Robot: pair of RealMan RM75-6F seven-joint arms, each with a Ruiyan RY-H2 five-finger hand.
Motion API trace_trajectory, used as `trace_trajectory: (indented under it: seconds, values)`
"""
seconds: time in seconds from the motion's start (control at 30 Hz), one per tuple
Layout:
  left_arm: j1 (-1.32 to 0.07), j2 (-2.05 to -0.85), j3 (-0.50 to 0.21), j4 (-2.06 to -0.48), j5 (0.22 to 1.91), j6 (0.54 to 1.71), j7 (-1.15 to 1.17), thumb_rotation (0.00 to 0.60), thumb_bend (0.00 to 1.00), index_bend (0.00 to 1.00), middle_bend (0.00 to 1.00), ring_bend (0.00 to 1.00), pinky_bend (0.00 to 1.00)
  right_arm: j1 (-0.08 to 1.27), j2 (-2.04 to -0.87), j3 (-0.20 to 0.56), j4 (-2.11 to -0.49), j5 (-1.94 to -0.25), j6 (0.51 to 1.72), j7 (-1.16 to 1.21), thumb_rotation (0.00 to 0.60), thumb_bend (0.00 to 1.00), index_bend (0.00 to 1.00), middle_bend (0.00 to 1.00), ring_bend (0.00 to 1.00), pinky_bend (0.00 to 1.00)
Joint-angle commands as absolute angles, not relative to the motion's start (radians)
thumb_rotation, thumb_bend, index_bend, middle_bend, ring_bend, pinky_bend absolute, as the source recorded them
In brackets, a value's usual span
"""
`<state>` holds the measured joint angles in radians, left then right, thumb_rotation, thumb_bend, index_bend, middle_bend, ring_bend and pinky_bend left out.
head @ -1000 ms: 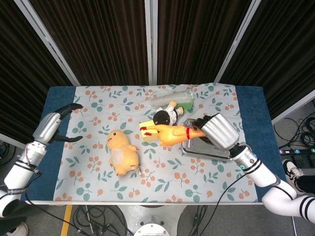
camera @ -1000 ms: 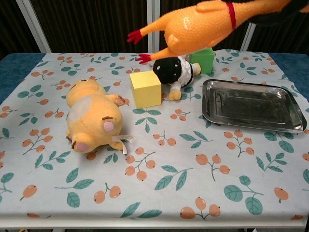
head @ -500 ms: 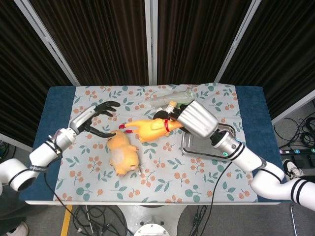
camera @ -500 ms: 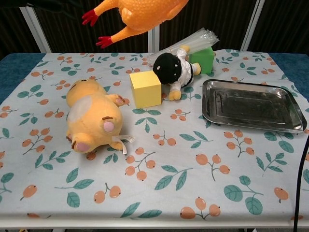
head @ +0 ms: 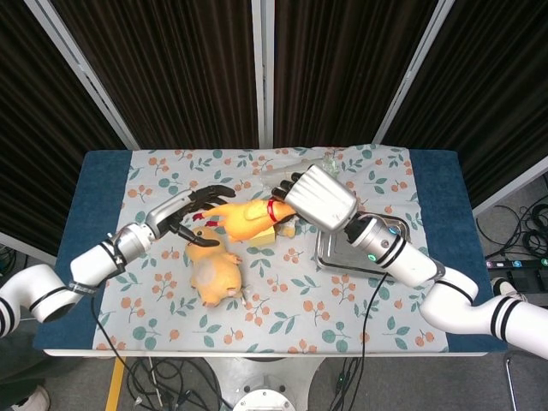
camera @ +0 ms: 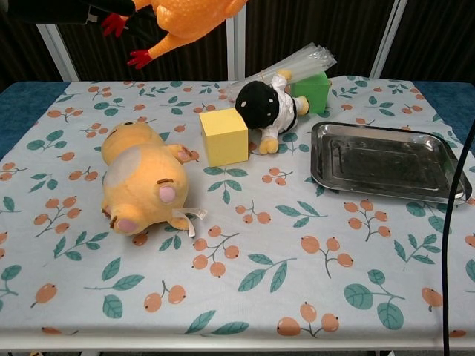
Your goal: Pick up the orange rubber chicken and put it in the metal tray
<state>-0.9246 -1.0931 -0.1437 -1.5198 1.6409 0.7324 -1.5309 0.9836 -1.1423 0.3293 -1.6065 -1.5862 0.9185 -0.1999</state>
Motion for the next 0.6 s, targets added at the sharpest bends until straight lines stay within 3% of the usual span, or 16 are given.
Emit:
trace_trajectory:
  seconds: [0.03, 0.6]
  values:
    - [-0.954, -1.091, -0.12, -1.521, 1.65, 0.726, -1.585, 0.6, 0.07, 0.21, 0.23, 0.21, 0.26, 0.997, -1.151, 0.328, -1.601, -1.576, 0.91, -0.214, 0.6, 0.33, 0.9, 0.75, 0.68, 0.93]
    - [-1.035, -1.113, -0.103, -1.516, 1.549, 0.61, -1.552, 0.6, 0.08, 0.26, 0.26, 0.22, 0.28, 1.031, -1.195, 0.317, -1.594, -1.542, 0.931, -0.271, 0.6, 0.33, 0.9, 0.75, 0.68, 0.93]
